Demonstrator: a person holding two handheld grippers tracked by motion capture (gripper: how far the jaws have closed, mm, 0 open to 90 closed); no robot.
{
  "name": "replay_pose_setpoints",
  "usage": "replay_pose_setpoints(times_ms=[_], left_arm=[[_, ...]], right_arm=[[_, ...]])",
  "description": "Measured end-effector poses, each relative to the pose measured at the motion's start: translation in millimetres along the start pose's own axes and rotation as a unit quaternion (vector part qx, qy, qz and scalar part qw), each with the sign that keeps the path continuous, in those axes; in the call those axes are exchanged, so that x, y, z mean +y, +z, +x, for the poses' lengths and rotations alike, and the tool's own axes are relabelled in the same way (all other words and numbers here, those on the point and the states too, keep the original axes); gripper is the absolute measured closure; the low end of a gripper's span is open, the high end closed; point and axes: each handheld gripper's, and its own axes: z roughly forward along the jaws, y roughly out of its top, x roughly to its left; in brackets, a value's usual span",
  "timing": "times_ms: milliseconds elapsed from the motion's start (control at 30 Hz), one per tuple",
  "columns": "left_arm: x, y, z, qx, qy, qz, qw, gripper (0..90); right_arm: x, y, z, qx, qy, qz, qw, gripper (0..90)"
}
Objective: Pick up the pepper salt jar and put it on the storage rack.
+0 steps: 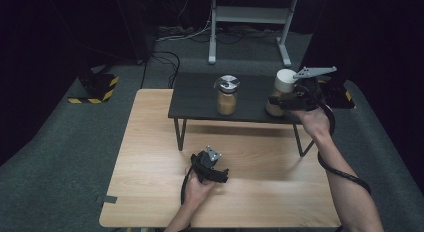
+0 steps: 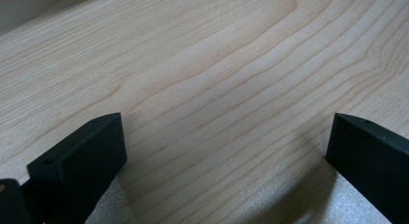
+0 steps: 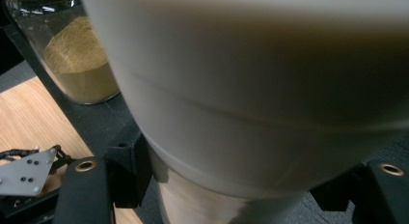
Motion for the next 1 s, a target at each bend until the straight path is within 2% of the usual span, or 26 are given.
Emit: replay_pose_setpoints(times_ms=[267,600,667,700,800,1000], left_arm=[[0.1,0.0,0.0,0.0,0.0,0.0,1.0,0.5],[0.1,0.0,0.1,0.0,0.0,0.0,1.0,0.5],[0.1,0.0,0.0,0.0,0.0,0.0,1.0,0.5],[0.1,0.0,0.0,0.0,0.0,0.0,1.0,0.5],[0.0,0.0,0.0,0.0,0.0,0.0,1.0,0.5],[0.0,0.0,0.0,0.0,0.0,0.0,1.0,0.5]], right_arm=[[-13.5,0.7,2.3,-0.005,0.001,-0.025,0.9997,29.7],[-10.7,0.8,4.2,-0.009,0.003,-0.018,0.9998,28.2],[-11.1,1.2,4.3,-0.009,0.002,-0.017,0.9998,25.3],[-12.7,2.4,6.0,-0.017,0.0,-0.016,0.9997,19.6],[-17.9,0.8,9.3,-0.03,0.006,-0.023,0.9993,12.8],[-23.2,-2.7,16.5,-0.044,-0.004,-0.025,0.9987,7.9]])
